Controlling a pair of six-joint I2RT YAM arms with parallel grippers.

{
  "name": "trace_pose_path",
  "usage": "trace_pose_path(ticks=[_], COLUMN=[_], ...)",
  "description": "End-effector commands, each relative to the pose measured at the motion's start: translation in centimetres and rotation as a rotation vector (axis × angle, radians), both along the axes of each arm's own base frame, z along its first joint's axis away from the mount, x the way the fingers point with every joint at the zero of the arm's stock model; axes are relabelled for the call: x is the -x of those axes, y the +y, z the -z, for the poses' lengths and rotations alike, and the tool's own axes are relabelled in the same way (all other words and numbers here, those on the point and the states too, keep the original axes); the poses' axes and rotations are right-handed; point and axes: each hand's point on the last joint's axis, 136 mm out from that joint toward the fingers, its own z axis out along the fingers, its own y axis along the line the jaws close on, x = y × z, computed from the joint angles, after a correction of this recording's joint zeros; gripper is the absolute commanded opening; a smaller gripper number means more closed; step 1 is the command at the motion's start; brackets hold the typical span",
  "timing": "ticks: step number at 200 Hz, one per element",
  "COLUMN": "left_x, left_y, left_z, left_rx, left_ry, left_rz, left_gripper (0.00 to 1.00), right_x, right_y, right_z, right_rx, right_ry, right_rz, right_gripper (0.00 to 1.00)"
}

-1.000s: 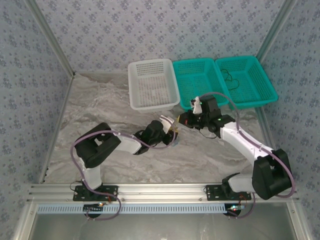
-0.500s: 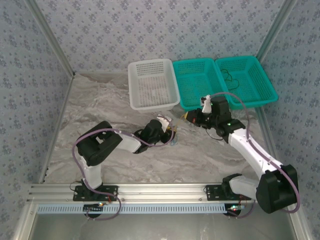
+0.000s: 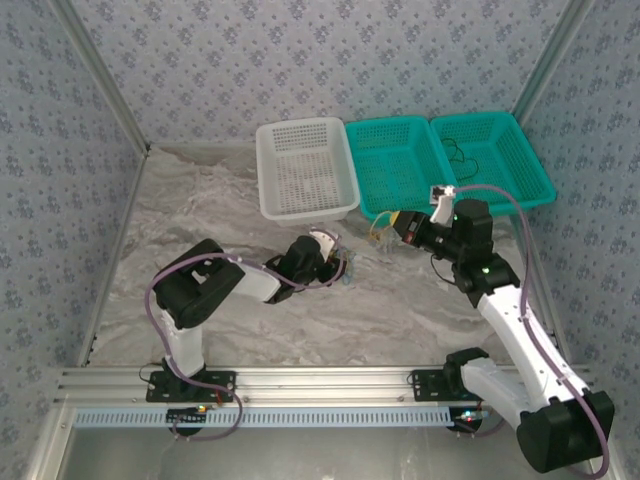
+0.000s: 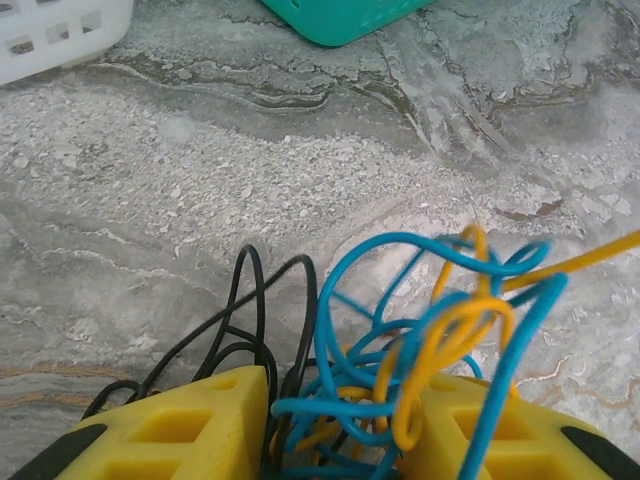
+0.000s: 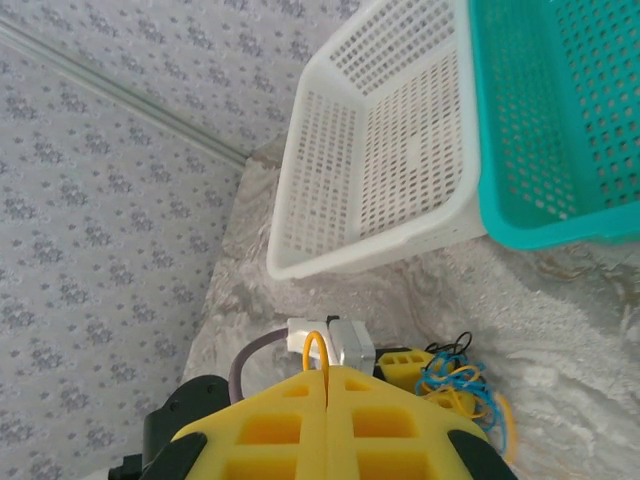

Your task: Untangle the cables

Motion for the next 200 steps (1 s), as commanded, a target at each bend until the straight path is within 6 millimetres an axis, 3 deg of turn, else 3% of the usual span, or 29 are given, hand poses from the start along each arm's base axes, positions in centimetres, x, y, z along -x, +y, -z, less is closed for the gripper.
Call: trace_pose_path(ticks=[1,47,69,95,135,200], left_x=[0.4,0.5,0.6,0.6,1.1,1.2], left_y=[2.5,3.3,3.5,4.7,8.1,11.6], left_z=[3.3,3.6,2.7,1.7,2.8,2.8], left_rx=[-0.086,-0.09,-0.083,-0.077,-0.104,-0.146], left_ry=[0.095,0.114,0.113,0.11,0.147,0.136], left_rz=[-0.052,-0.077,-0.082,-0.134,-0.236,-0.334], left_gripper=[0.36,0.18,0.13,0.11,0.1,0.17], right_x=[-0.1,0.1,0.0,0.5,2.3,4.3], right_y=[-1.7,-3.5,-6.3,-10.6,-15.5,-20.3], right_z=[-2.8,-2.7,-1.0,1.8,4.8,5.4], right_rx=[0.039,0.057,0.136,0.186,0.209,0.184], right_ry=[-0.086,-0.077,0.012,0.157,0.304,0.378], right_rz=[0.062,0.117,0.257,0.428,0.583,0.763], right_gripper=[0.0,0.0,0.0,0.0,0.0,0.0])
